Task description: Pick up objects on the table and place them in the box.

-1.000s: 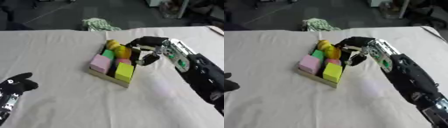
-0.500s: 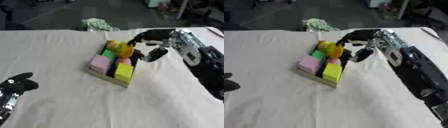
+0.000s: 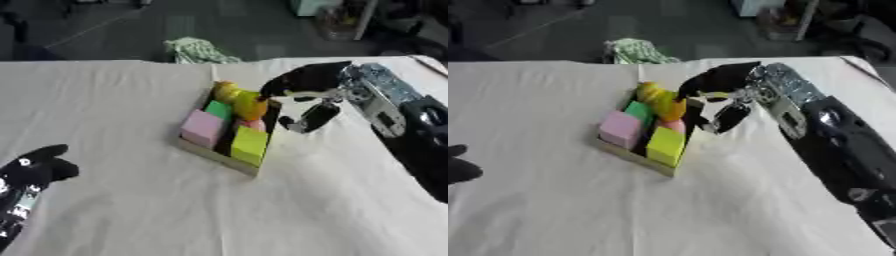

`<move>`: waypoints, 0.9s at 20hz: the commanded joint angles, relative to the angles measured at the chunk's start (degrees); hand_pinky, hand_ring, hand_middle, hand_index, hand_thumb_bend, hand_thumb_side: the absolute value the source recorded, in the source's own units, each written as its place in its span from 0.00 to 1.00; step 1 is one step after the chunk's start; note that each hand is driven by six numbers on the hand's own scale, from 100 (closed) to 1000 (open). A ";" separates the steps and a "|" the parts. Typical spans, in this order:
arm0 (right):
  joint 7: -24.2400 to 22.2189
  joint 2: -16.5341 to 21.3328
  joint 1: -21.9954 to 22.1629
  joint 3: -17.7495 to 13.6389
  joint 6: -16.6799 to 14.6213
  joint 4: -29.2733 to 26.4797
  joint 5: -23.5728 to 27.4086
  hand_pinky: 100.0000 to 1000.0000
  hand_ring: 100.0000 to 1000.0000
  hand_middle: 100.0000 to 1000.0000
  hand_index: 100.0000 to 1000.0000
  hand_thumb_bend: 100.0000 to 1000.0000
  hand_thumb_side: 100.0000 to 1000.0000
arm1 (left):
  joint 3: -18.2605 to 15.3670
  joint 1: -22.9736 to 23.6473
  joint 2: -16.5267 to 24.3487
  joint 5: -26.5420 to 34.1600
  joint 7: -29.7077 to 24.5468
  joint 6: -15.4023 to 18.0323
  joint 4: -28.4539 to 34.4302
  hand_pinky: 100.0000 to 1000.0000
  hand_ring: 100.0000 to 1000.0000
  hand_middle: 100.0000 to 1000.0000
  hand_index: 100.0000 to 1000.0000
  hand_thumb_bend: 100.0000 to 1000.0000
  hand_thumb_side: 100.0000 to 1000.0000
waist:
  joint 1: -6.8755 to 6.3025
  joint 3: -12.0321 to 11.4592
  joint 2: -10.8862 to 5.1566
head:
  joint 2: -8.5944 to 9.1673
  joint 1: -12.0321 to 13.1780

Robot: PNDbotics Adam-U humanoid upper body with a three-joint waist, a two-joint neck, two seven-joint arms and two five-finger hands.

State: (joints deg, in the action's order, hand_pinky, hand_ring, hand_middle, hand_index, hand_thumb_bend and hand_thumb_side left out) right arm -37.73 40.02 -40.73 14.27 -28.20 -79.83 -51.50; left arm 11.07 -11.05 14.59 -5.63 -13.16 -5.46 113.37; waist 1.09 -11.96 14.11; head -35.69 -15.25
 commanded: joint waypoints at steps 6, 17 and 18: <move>0.39 -0.46 -1.28 0.05 -0.96 3.18 -3.20 0.85 0.92 0.93 0.95 0.00 0.43 | -0.27 -0.40 0.67 0.13 0.10 -0.23 1.22 0.81 0.69 0.59 0.85 0.00 0.80 | -0.11 -0.22 -0.95 | 0.83 -0.24; 3.07 1.53 0.08 -1.09 -1.10 1.79 -8.53 0.84 0.92 0.90 0.94 0.00 0.47 | -0.45 -0.28 0.67 0.04 0.28 -0.43 1.22 0.81 0.69 0.59 0.85 0.00 0.80 | 0.29 -0.04 -1.00 | 1.11 -0.09; 3.13 1.93 0.27 -1.12 -1.15 1.14 -8.69 0.85 0.92 0.90 0.94 0.00 0.48 | -0.46 -0.28 0.70 0.03 0.29 -0.43 1.22 0.81 0.69 0.59 0.85 0.00 0.80 | 0.32 0.02 -1.02 | 1.09 -0.08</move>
State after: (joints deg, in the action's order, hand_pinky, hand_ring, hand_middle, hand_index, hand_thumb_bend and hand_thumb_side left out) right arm -34.82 39.56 -39.71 14.09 -29.16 -77.18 -59.81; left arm 11.06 -11.06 14.59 -5.63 -13.00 -5.78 113.37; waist 1.46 -12.01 14.11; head -35.22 -15.28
